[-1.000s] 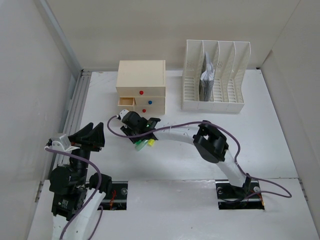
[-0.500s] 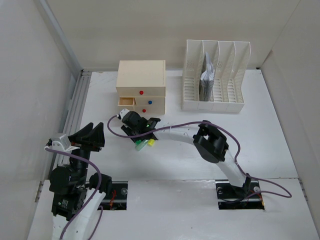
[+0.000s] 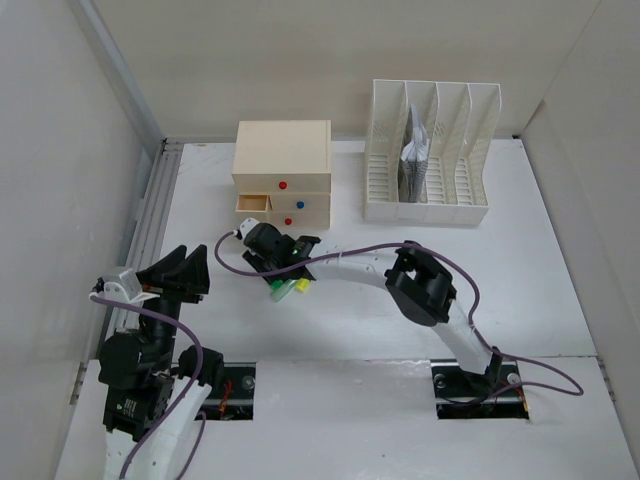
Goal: Organize the desk
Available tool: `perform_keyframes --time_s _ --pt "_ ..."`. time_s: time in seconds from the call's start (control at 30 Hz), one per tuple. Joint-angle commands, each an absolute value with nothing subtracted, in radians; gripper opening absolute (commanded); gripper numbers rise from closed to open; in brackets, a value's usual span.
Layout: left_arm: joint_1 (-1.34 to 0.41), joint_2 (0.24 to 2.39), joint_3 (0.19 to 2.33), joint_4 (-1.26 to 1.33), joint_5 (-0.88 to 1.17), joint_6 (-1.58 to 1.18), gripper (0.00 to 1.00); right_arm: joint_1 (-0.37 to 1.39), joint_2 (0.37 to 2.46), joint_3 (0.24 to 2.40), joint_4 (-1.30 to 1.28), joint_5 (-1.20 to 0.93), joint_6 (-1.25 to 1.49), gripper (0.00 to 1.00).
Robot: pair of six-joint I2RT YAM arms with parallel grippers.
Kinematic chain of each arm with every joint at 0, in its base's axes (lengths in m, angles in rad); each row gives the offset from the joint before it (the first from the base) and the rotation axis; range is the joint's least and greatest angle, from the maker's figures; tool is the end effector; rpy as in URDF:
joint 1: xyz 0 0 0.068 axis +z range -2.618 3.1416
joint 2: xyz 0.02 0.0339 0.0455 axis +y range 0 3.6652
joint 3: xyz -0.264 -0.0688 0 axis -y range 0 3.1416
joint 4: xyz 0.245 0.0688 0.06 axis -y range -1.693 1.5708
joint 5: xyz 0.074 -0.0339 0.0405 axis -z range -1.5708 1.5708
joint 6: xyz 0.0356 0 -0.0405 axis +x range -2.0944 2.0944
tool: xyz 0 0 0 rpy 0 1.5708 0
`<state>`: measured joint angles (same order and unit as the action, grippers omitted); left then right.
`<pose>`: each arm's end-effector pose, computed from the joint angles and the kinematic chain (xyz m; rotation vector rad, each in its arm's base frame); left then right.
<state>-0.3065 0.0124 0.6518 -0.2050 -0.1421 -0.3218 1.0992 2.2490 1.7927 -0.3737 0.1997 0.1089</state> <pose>0.0167 0.0000 0.3571 -0.1366 1.1455 -0.4773 0.2359 0.4471 0.1846 -1.0598 2.1593 0.3319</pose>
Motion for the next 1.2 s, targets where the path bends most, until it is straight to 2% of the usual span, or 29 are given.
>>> perform_keyframes --time_s 0.0,0.27,0.3,0.33,0.5,0.6,0.97,1.17 --pt "-0.310 -0.049 0.657 -0.149 -0.132 -0.308 0.46 1.101 2.275 1.839 -0.365 0.184 0.094 0.41" --pt "-0.310 -0.049 0.657 -0.149 -0.132 -0.308 0.46 1.101 2.293 1.848 -0.374 0.141 0.084 0.39" --pt "-0.310 -0.049 0.657 -0.149 -0.132 -0.308 0.46 1.101 2.293 1.848 -0.374 0.141 0.084 0.36" --pt "-0.310 -0.049 0.657 -0.149 -0.132 -0.308 0.46 1.101 2.293 1.848 -0.374 0.141 0.084 0.28" --pt "-0.310 -0.058 0.657 -0.149 -0.132 -0.308 0.46 1.101 2.281 1.848 -0.383 0.132 0.066 0.07" --pt "-0.310 -0.058 0.657 -0.149 -0.132 -0.308 0.46 1.101 2.252 1.848 -0.383 0.132 0.042 0.00" --pt "-0.310 -0.077 0.657 -0.149 -0.150 -0.308 0.46 1.101 2.002 1.879 -0.390 -0.008 -0.270 0.00" --pt "-0.310 -0.077 0.657 -0.149 -0.150 -0.308 0.46 1.071 1.988 1.962 -0.428 -0.061 -0.328 0.00"
